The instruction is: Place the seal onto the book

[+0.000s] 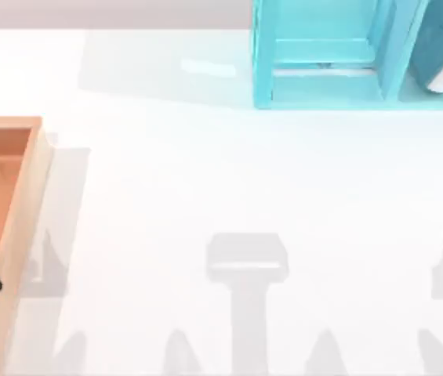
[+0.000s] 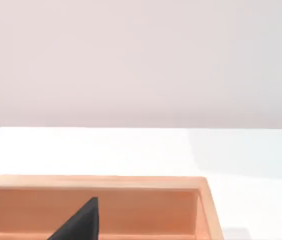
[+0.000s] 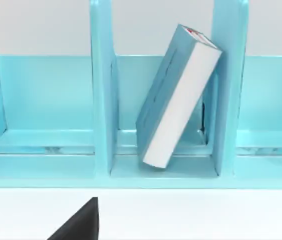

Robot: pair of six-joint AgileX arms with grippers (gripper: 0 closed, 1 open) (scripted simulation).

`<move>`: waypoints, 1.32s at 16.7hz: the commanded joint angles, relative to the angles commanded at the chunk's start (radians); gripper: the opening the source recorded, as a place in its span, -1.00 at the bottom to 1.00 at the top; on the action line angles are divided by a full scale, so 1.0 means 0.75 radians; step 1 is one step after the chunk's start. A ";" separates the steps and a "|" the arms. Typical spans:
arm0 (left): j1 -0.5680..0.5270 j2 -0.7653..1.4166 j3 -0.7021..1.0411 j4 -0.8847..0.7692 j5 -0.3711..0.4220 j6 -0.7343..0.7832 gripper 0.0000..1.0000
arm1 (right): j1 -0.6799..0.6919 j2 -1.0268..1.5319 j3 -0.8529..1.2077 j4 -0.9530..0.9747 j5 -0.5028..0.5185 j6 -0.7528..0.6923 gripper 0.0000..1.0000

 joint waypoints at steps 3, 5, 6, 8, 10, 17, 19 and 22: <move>0.000 0.000 0.000 0.000 0.000 0.000 1.00 | -0.002 0.013 0.010 0.013 0.000 0.003 1.00; 0.000 0.000 0.000 0.000 0.000 0.000 1.00 | -0.009 0.083 0.055 0.078 -0.004 0.020 1.00; 0.000 0.000 0.000 0.000 0.000 0.000 1.00 | -0.013 0.139 0.088 0.125 -0.008 0.033 1.00; 0.000 0.000 0.000 0.000 0.000 0.000 1.00 | -0.023 0.295 0.165 0.241 -0.019 0.065 1.00; 0.000 0.000 0.000 0.000 0.000 0.000 1.00 | -0.033 0.507 0.251 0.373 -0.035 0.104 1.00; 0.000 0.000 0.000 0.000 0.000 0.000 1.00 | -0.073 1.554 0.571 0.889 -0.106 0.279 1.00; 0.000 0.000 0.000 0.000 0.000 0.000 1.00 | -0.086 1.866 0.664 1.039 -0.126 0.332 1.00; 0.000 0.000 0.000 0.000 0.000 0.000 1.00 | -0.105 2.276 0.801 1.253 -0.150 0.408 1.00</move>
